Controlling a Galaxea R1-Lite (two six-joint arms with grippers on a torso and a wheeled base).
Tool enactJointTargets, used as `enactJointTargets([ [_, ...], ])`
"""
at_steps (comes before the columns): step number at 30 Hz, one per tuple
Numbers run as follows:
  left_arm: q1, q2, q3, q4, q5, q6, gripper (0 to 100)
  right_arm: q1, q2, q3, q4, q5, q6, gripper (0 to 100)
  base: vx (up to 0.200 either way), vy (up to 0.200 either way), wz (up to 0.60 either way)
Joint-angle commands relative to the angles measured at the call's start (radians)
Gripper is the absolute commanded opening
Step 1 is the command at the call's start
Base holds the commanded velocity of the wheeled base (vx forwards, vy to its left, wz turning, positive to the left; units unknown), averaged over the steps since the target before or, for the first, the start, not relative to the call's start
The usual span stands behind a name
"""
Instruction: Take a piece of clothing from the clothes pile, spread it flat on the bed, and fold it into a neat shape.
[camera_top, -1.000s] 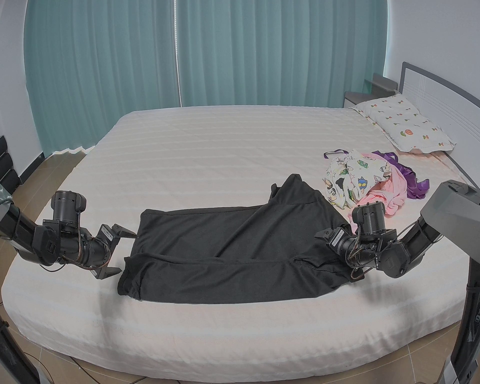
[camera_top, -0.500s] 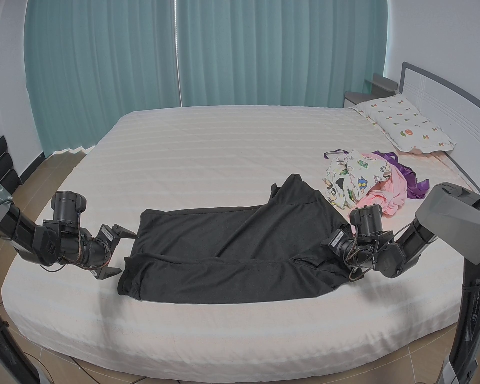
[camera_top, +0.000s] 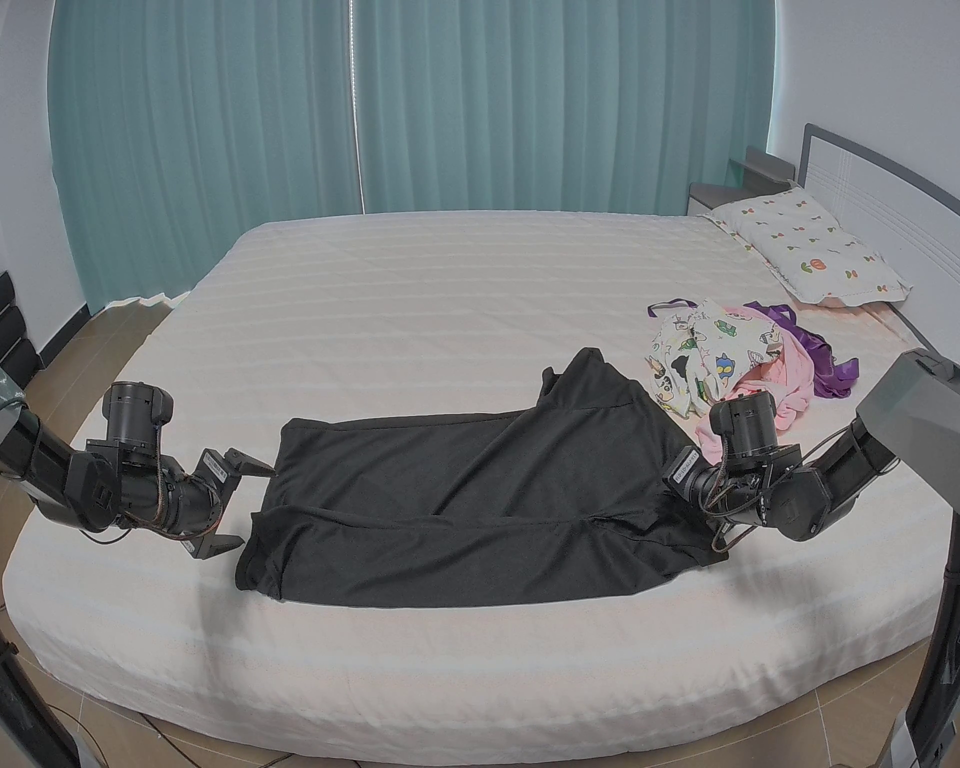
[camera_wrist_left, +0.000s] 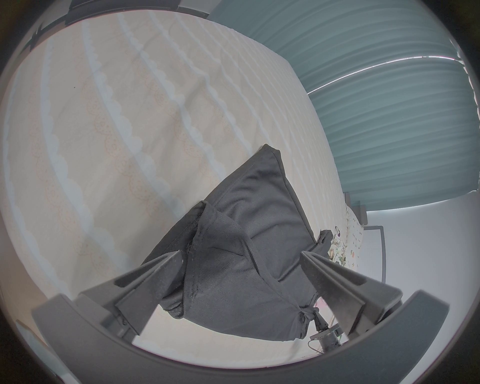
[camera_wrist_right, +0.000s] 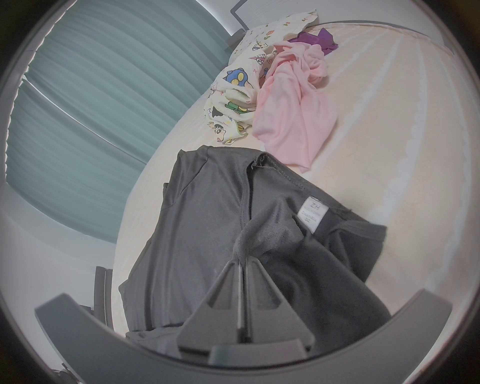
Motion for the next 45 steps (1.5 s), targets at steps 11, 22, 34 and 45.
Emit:
enactJointTargets([
  [11, -0.003, 0.000, 0.003, 0.003, 0.000, 0.000, 100, 0.023, -0.173, -0.017, 0.202, -0.003, 0.000, 0, 0.000, 0.000, 0.00],
  [22, -0.008, -0.001, 0.003, 0.006, 0.000, 0.000, 100, 0.060, -0.239, 0.032, 0.285, -0.035, 0.000, 0, 0.000, 0.000, 0.00],
  [34, -0.009, -0.003, 0.002, 0.006, 0.000, 0.000, 100, 0.097, -0.271, 0.117, 0.305, -0.104, -0.003, 0, 0.000, 0.000, 0.00],
  [45, -0.009, -0.004, 0.005, 0.007, -0.002, 0.000, 100, 0.140, -0.269, 0.196, 0.296, -0.107, 0.001, 100, 0.000, 0.000, 0.00],
])
